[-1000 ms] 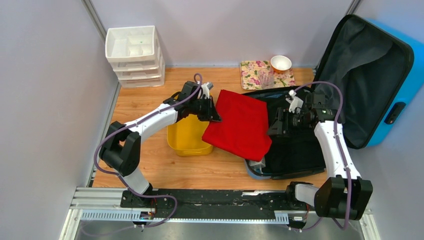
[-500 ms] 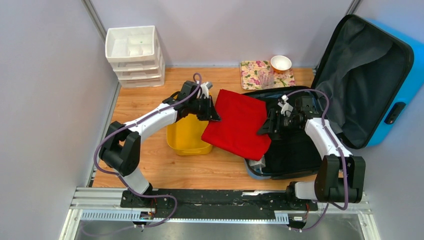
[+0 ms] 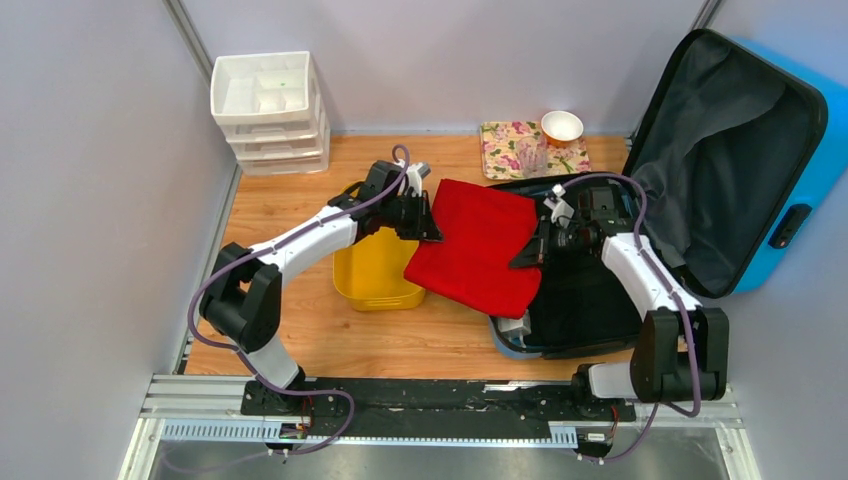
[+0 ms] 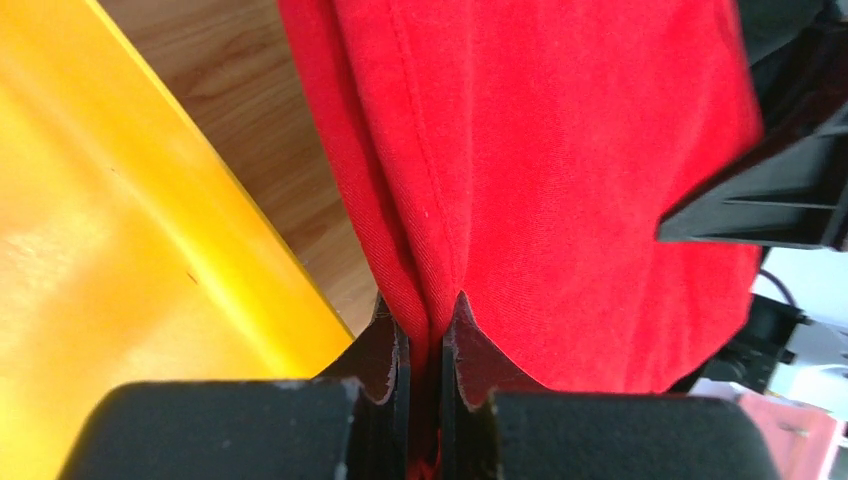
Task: Open, take out, and arrange the luggage
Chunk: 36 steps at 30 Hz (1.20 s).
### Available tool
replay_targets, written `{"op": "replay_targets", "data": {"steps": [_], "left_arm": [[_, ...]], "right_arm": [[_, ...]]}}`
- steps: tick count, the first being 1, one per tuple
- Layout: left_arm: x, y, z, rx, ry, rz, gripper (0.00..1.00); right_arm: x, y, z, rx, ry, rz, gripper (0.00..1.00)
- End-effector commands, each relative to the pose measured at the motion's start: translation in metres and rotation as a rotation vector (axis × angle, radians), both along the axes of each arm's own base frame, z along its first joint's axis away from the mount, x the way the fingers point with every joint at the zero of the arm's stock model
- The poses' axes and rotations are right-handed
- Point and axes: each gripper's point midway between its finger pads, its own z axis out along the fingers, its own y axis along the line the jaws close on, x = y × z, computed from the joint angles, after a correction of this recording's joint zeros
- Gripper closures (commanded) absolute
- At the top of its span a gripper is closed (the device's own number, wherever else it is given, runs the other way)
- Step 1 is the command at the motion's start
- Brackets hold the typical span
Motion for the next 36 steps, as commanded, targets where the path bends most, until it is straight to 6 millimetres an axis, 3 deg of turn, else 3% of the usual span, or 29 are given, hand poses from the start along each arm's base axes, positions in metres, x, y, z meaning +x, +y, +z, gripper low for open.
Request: {"op": "replay_targets", "data": {"steps": [1, 9, 13, 16, 17, 19, 20, 22, 24, 25, 27, 28, 31, 36], "left_arm": [[0.008, -0.005, 0.026, 0.073, -0.182, -0.048, 1.0], [0.025, 0.01, 0.079, 0.149, -0.416, -0.062, 1.0], [0.021, 0.035, 0.11, 0.187, -0.542, -0.048, 1.0], [0.019, 0.064, 0.114, 0.224, -0.551, 0.015, 1.0], [0.017, 0.076, 0.105, 0.25, -0.523, 0.036, 1.0], [0.022, 0.106, 0.107, 0.291, -0.518, 0.115, 1.0], [0.021, 0.118, 0.096, 0.32, -0.494, 0.139, 1.0], [0.02, 0.144, 0.088, 0.345, -0.472, 0.206, 1.0], [0.018, 0.157, 0.077, 0.374, -0.448, 0.223, 1.0], [0.015, 0.165, 0.069, 0.388, -0.43, 0.232, 1.0], [0.012, 0.171, 0.061, 0.395, -0.42, 0.228, 1.0], [0.011, 0.173, 0.053, 0.399, -0.409, 0.229, 1.0], [0.015, 0.181, 0.042, 0.416, -0.396, 0.241, 1.0], [0.023, 0.196, 0.024, 0.455, -0.384, 0.274, 1.0]], "right_arm": [[0.006, 0.005, 0.073, 0.021, -0.228, 0.031, 1.0], [0.012, 0.023, 0.128, 0.015, -0.436, 0.101, 1.0], [0.021, 0.053, 0.155, 0.013, -0.523, 0.18, 1.0], [0.032, 0.078, 0.148, -0.045, -0.534, 0.252, 1.0], [0.038, 0.086, 0.16, -0.056, -0.577, 0.264, 1.0], [0.047, 0.108, 0.148, -0.116, -0.576, 0.294, 1.0], [0.051, 0.117, 0.156, -0.123, -0.607, 0.299, 1.0], [0.056, 0.141, 0.141, -0.149, -0.595, 0.335, 1.0], [0.065, 0.156, 0.14, -0.183, -0.62, 0.329, 1.0], [0.065, 0.172, 0.128, -0.195, -0.61, 0.361, 1.0], [0.073, 0.186, 0.127, -0.211, -0.629, 0.362, 1.0], [0.075, 0.197, 0.112, -0.219, -0.598, 0.38, 1.0], [0.085, 0.21, 0.101, -0.219, -0.573, 0.367, 1.0], [0.092, 0.227, 0.067, -0.203, -0.483, 0.359, 1.0]]}}
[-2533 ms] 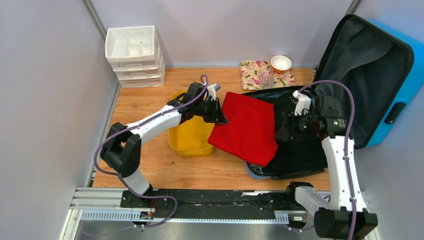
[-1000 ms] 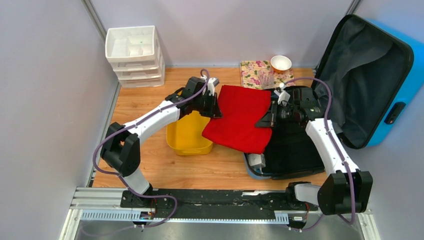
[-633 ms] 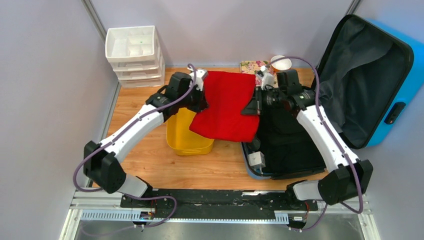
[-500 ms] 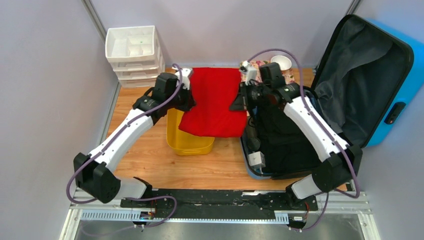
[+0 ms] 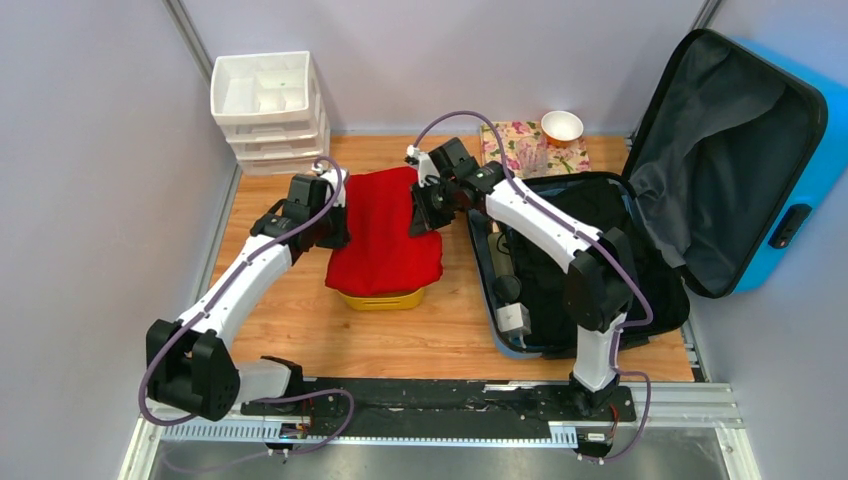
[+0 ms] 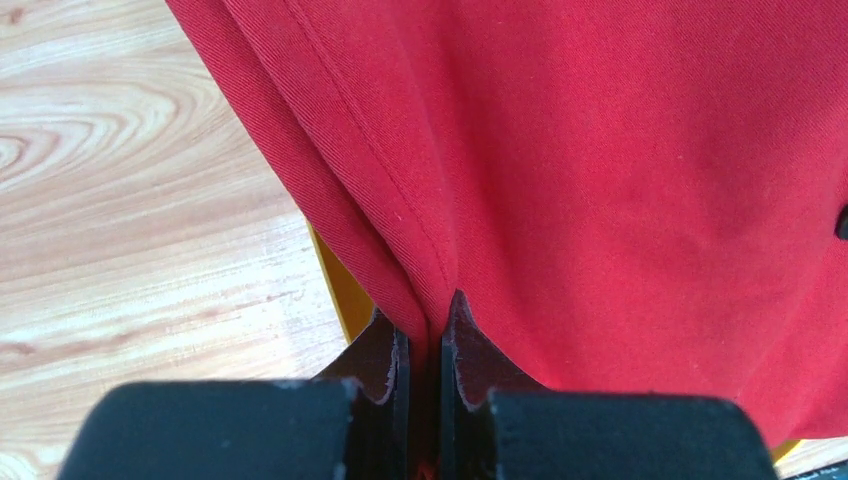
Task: Open, take out, and arrange the luggage
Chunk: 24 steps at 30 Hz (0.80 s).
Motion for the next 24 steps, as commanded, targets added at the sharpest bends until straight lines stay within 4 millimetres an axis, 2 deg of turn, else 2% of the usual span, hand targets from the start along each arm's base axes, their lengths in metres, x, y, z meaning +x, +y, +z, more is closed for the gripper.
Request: {"op": "replay_targets", "data": {"steps": [1, 6, 9, 10, 14, 19, 22, 24], "left_arm": [[0.023, -0.002, 0.015, -0.006, -0.116, -0.029, 1.0], [0.022, -0.007, -0.004, -0.013, -0.082, -0.056, 1.0], [0.026, -0.008, -0.004, -0.017, -0.099, -0.059, 1.0], [0.029, -0.011, 0.001, -0.024, -0.113, -0.066, 1.0], [0.033, -0.021, 0.019, -0.047, -0.15, -0.098, 1.0], [0.034, -0.034, 0.045, -0.067, -0.186, -0.144, 1.0], [0.033, -0.036, 0.043, -0.072, -0.158, -0.137, 1.0], [0.032, -0.033, 0.034, -0.058, -0.132, -0.123, 1.0]], "right_arm": [[0.028, 0.025, 0.018, 0.091, -0.071, -0.047, 1.0], [0.04, 0.029, -0.009, 0.024, -0.067, -0.105, 1.0], [0.041, 0.031, -0.012, -0.028, -0.1, -0.133, 1.0], [0.037, 0.035, -0.011, -0.038, -0.109, -0.129, 1.0], [0.029, 0.05, 0.018, -0.035, -0.181, -0.142, 1.0], [0.013, 0.066, 0.033, -0.051, -0.229, -0.169, 1.0], [0.009, 0.071, 0.02, -0.115, -0.25, -0.179, 1.0], [0.003, 0.072, -0.008, -0.163, -0.188, -0.167, 1.0]]}}
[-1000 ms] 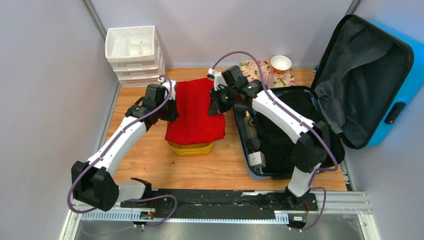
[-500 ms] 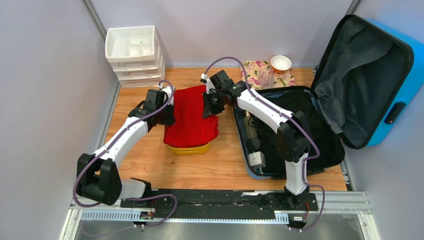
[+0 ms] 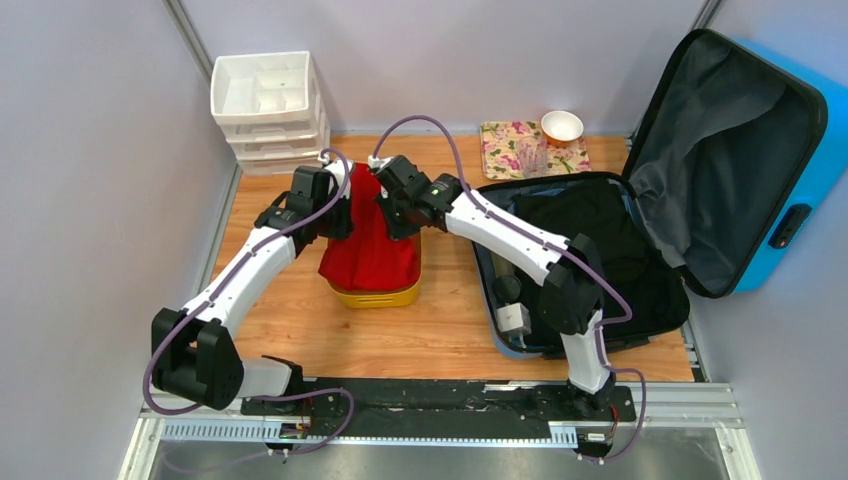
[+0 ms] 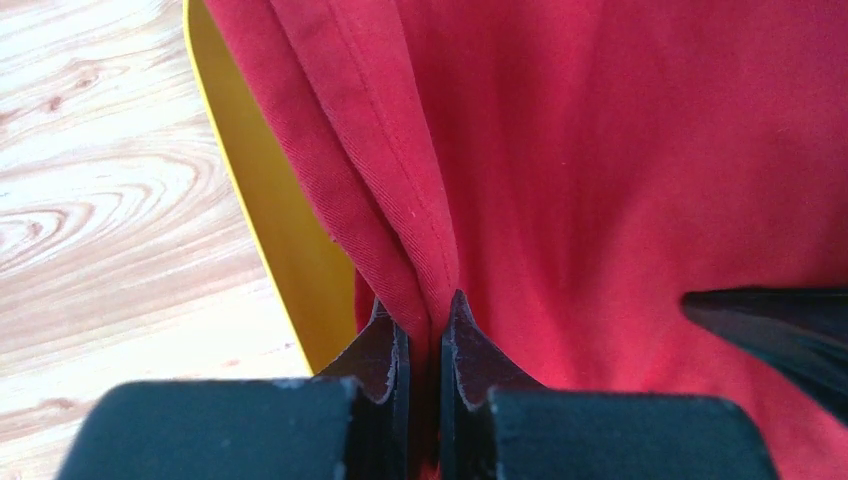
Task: Open, take out, and arrange the luggage
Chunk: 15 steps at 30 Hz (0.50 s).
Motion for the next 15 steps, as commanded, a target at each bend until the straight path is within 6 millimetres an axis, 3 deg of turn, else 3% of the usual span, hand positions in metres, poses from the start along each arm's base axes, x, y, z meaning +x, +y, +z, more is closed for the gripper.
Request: {"op": "replay_targets", "data": {"steps": [1, 3, 10, 12, 13, 15], "left_arm": [[0.01, -0.027, 0.028, -0.078, -0.071, -0.078, 1.0], [0.005, -0.027, 0.016, -0.077, -0.029, -0.071, 1.0], [-0.017, -0.027, -0.023, -0.124, 0.145, -0.016, 1.0], [-0.015, -0.024, -0.031, -0.112, 0.171, 0.009, 1.0], [-0.013, -0.019, -0.032, -0.109, 0.179, 0.028, 0.96], [-0.006, -0.016, -0.026, -0.106, 0.172, 0.043, 0.76]], "right_arm": [[0.006, 0.027, -0.01, 0.012, -0.019, -0.026, 1.0], [0.009, 0.02, -0.037, -0.069, 0.003, -0.031, 1.0], [0.017, 0.0, -0.06, -0.137, 0.057, -0.028, 1.0], [0.016, 0.0, -0.059, -0.127, 0.07, -0.021, 0.91], [0.015, 0.001, -0.056, -0.118, 0.069, -0.013, 0.79], [0.014, 0.003, -0.045, -0.09, 0.064, -0.003, 0.58]]}}
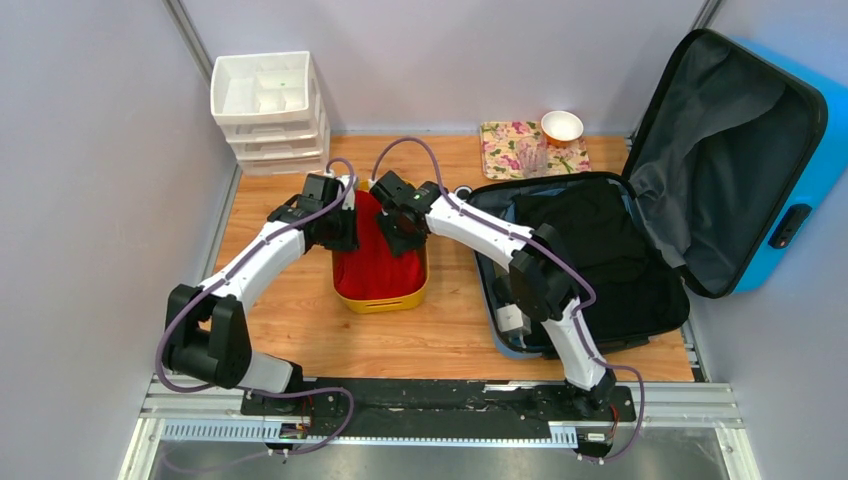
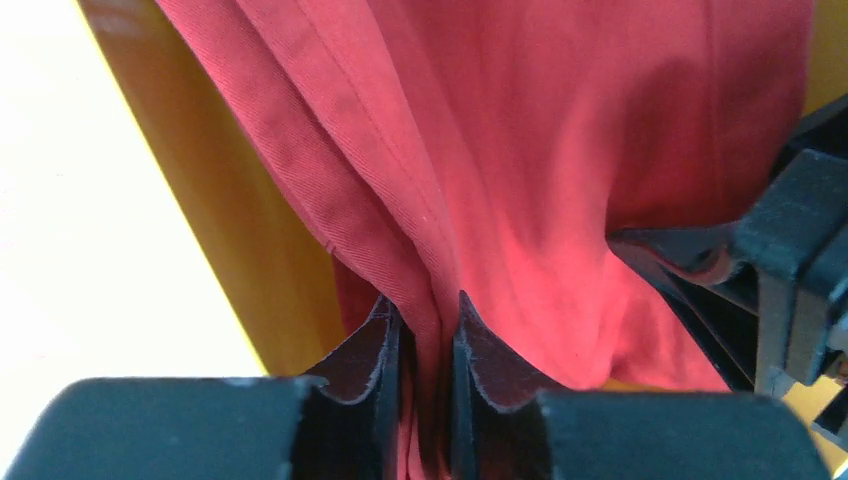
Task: Open, take out, and arrange the luggage
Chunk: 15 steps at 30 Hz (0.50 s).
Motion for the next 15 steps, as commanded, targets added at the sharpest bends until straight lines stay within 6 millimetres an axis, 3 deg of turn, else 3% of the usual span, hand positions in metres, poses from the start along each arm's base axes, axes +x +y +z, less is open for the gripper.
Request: {"op": "replay_targets", "data": {"steps": [1, 4, 8, 10, 12, 15], "left_arm": [[0.016, -0.005, 0.023, -0.072, -0.032, 0.03, 0.71], [0.026, -0.007, 0.049, -0.081, -0.098, -0.001, 0.56], [0.043, -0.005, 0.103, -0.066, -0.225, -0.013, 0.38], [0.05, 0.003, 0.118, -0.036, -0.26, -0.002, 0.33], [0.054, 0.011, 0.135, -0.028, -0.297, 0.016, 0.32], [0.046, 0.001, 0.143, -0.066, -0.309, -0.071, 0.35]], "right_arm": [[0.009, 0.01, 0.054, 0.112, -0.084, 0.024, 0.48], [0.006, 0.019, 0.085, 0.196, -0.119, 0.073, 0.36], [0.016, 0.019, 0.126, 0.237, -0.232, 0.109, 0.34], [0.02, 0.018, 0.146, 0.247, -0.295, 0.137, 0.29], [0.021, 0.014, 0.17, 0.266, -0.36, 0.172, 0.29], [0.023, -0.002, 0.198, 0.275, -0.433, 0.202, 0.29]]}}
